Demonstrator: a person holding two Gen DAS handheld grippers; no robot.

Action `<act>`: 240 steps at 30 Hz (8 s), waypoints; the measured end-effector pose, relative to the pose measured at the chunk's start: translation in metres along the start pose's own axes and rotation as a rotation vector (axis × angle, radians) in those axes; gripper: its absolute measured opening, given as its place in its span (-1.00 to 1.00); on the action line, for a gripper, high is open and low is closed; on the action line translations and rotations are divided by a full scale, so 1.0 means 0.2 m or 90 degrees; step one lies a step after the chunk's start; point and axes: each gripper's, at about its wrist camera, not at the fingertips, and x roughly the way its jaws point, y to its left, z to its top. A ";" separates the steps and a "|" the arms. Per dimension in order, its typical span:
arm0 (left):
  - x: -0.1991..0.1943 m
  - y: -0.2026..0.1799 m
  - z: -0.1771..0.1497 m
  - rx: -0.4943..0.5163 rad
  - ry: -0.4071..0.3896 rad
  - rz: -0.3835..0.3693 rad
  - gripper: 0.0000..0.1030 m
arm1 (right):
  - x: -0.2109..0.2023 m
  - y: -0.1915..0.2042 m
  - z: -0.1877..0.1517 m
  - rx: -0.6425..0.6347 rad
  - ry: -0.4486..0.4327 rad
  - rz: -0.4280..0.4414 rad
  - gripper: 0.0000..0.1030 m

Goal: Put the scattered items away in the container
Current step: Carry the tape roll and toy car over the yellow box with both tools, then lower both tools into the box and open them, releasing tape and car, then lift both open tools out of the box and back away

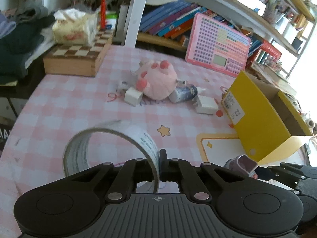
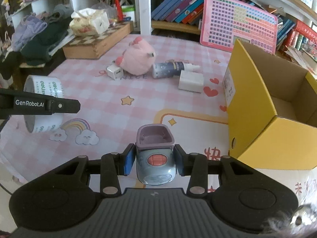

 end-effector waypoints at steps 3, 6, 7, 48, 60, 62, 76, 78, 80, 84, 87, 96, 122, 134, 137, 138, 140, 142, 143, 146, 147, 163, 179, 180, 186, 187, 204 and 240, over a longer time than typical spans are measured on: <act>-0.05 -0.02 -0.01 0.018 -0.014 -0.002 -0.95 | -0.04 0.02 -0.01 0.004 -0.009 0.001 -0.24; -0.10 -0.03 -0.02 0.029 -0.023 -0.005 -0.95 | -0.07 0.04 -0.03 0.007 -0.014 0.003 -0.24; -0.12 -0.03 -0.03 0.033 -0.026 -0.005 -0.95 | -0.08 0.05 -0.03 0.007 -0.015 0.003 -0.24; -0.64 -0.10 -0.50 0.089 -0.020 -0.060 -0.95 | -0.58 0.31 -0.41 0.032 -0.063 0.013 -0.23; -0.62 -0.22 -0.56 0.117 0.003 -0.092 -0.95 | -0.66 0.22 -0.53 0.071 -0.058 -0.019 -0.24; -0.62 -0.25 -0.57 0.127 0.007 -0.100 -0.95 | -0.68 0.19 -0.55 0.080 -0.057 -0.025 -0.23; -0.55 -0.50 -0.57 0.192 0.028 -0.154 -0.95 | -0.79 -0.02 -0.66 0.132 -0.056 -0.089 -0.23; -0.54 -0.54 -0.57 0.203 0.030 -0.164 -0.95 | -0.81 -0.05 -0.68 0.141 -0.056 -0.097 -0.23; -0.53 -0.58 -0.57 0.214 0.033 -0.172 -0.94 | -0.82 -0.08 -0.69 0.151 -0.056 -0.105 -0.23; -0.50 -0.64 -0.57 0.236 0.041 -0.191 -0.94 | -0.84 -0.13 -0.71 0.169 -0.056 -0.121 -0.23; -0.48 -0.69 -0.57 0.253 0.046 -0.207 -0.94 | -0.85 -0.17 -0.72 0.178 -0.055 -0.131 -0.23; -0.44 -0.80 -0.57 0.304 0.057 -0.242 -0.94 | -0.87 -0.26 -0.74 0.206 -0.052 -0.156 -0.23; -0.23 -0.95 -0.40 0.362 0.041 -0.288 -0.94 | -0.72 -0.46 -0.53 0.197 -0.068 -0.169 -0.23; -0.17 -1.16 -0.12 0.399 -0.042 -0.299 -0.94 | -0.73 -0.74 -0.26 0.168 -0.127 -0.166 -0.23; -0.14 -1.22 -0.04 0.400 -0.054 -0.292 -0.94 | -0.71 -0.82 -0.17 0.144 -0.137 -0.157 -0.23; -0.12 -1.23 -0.01 0.398 -0.055 -0.289 -0.94 | -0.71 -0.85 -0.15 0.137 -0.138 -0.153 -0.23; -0.09 -1.27 0.03 0.397 -0.059 -0.281 -0.94 | -0.68 -0.90 -0.10 0.121 -0.142 -0.146 -0.23; -0.05 -1.31 0.07 0.398 -0.063 -0.270 -0.93 | -0.65 -0.97 -0.05 0.105 -0.143 -0.139 -0.23; -0.03 -1.32 0.09 0.399 -0.065 -0.265 -0.94 | -0.64 -1.00 -0.03 0.097 -0.143 -0.135 -0.23; 0.05 -1.38 0.15 0.400 -0.066 -0.251 -0.93 | -0.58 -1.08 0.03 0.069 -0.141 -0.123 -0.23; 0.07 -1.40 0.17 0.400 -0.064 -0.247 -0.93 | -0.56 -1.10 0.05 0.060 -0.138 -0.119 -0.23; 0.67 -1.65 0.32 0.569 0.102 -0.145 -0.92 | 0.04 -1.35 0.35 -0.303 0.040 -0.050 -0.23; 0.93 -1.67 0.27 0.623 0.172 -0.091 -0.80 | 0.38 -1.44 0.38 -0.352 0.149 0.000 -0.23; 0.94 -1.67 0.27 0.622 0.175 -0.089 -0.80 | 0.39 -1.44 0.39 -0.351 0.149 -0.001 -0.23; 0.97 -1.67 0.26 0.621 0.182 -0.080 -0.77 | 0.42 -1.46 0.39 -0.353 0.156 0.000 -0.23; 0.97 -1.67 0.26 0.622 0.183 -0.078 -0.76 | 0.42 -1.46 0.39 -0.353 0.159 0.000 -0.23; 0.91 -1.69 0.25 0.658 0.111 -0.030 0.41 | 0.36 -1.47 0.41 -0.339 0.127 -0.003 0.01; 0.02 -1.33 0.22 0.417 -0.117 -0.087 0.60 | -0.54 -1.29 0.26 -0.027 -0.120 -0.093 0.43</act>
